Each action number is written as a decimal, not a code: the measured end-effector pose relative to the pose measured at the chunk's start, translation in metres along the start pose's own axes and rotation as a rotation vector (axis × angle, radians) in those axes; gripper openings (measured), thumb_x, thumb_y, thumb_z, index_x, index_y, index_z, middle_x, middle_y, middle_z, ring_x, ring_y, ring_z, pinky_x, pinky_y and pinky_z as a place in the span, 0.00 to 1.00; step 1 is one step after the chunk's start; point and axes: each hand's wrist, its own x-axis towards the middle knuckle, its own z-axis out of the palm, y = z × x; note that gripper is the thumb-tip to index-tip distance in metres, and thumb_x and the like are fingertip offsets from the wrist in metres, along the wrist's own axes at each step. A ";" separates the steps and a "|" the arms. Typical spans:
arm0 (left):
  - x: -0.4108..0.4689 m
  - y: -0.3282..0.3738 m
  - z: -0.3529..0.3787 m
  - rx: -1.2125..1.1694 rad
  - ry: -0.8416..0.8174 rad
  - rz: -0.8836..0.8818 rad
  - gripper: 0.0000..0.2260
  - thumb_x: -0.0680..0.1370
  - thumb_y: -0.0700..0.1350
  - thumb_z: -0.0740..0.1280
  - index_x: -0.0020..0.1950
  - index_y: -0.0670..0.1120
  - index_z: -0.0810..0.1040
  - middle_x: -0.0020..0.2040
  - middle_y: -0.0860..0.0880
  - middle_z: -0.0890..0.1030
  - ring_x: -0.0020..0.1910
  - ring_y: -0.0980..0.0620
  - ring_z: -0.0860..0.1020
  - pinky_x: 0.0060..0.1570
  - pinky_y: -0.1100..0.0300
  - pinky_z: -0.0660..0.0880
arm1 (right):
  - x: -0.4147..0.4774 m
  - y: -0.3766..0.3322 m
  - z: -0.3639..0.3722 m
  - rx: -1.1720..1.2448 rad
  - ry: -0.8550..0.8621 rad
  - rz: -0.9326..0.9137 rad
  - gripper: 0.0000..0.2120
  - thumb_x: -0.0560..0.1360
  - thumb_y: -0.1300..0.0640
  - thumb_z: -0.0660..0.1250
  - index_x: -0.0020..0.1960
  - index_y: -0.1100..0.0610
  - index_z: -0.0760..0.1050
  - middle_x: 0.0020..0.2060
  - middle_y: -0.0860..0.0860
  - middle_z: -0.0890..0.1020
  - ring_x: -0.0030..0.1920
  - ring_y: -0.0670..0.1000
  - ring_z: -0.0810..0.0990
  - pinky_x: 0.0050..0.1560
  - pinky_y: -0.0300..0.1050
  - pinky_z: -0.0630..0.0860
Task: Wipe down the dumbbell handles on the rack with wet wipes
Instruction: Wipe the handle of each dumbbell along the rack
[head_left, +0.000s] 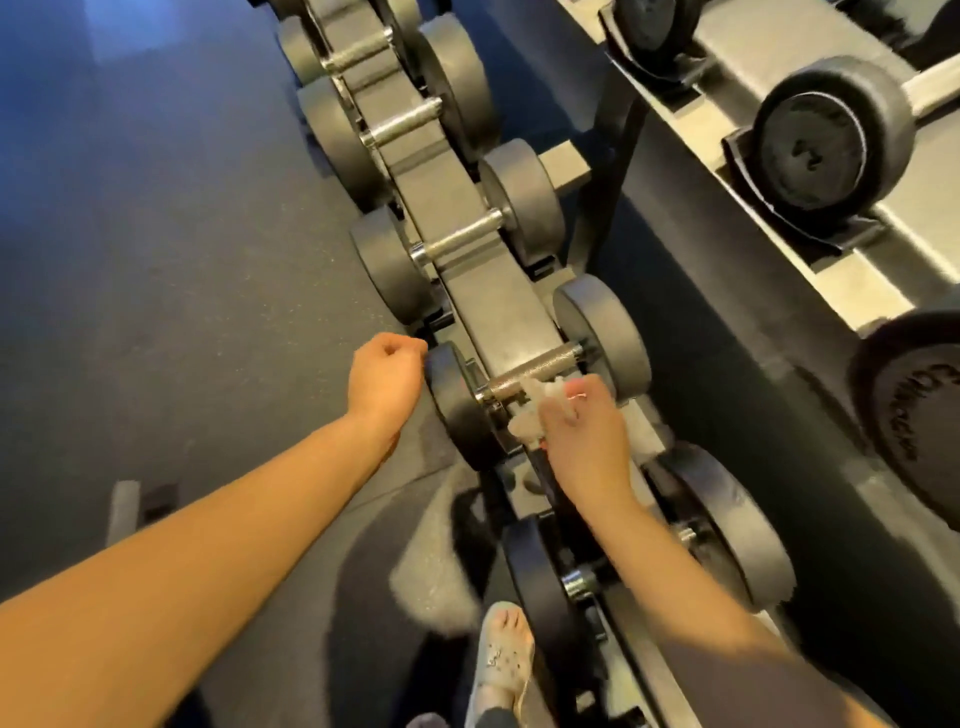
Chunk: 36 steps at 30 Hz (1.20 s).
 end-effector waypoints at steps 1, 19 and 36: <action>0.007 -0.002 0.010 -0.006 0.010 -0.008 0.07 0.83 0.45 0.64 0.53 0.46 0.81 0.47 0.53 0.80 0.46 0.55 0.77 0.47 0.60 0.73 | 0.004 0.000 0.006 -0.070 -0.029 -0.076 0.06 0.80 0.56 0.67 0.47 0.47 0.73 0.40 0.45 0.80 0.40 0.41 0.79 0.36 0.35 0.70; 0.021 -0.005 0.056 0.099 0.104 -0.037 0.15 0.83 0.47 0.57 0.50 0.46 0.83 0.42 0.53 0.79 0.47 0.48 0.78 0.54 0.47 0.77 | 0.064 0.002 0.061 0.413 -0.299 0.764 0.08 0.81 0.63 0.63 0.57 0.62 0.79 0.38 0.57 0.79 0.31 0.49 0.75 0.27 0.38 0.68; 0.022 -0.012 0.059 0.199 0.147 0.010 0.11 0.84 0.46 0.56 0.51 0.54 0.78 0.49 0.51 0.78 0.49 0.49 0.75 0.51 0.58 0.68 | 0.033 0.022 0.068 0.073 -0.134 0.236 0.13 0.81 0.57 0.66 0.38 0.56 0.78 0.33 0.48 0.79 0.36 0.44 0.78 0.36 0.34 0.70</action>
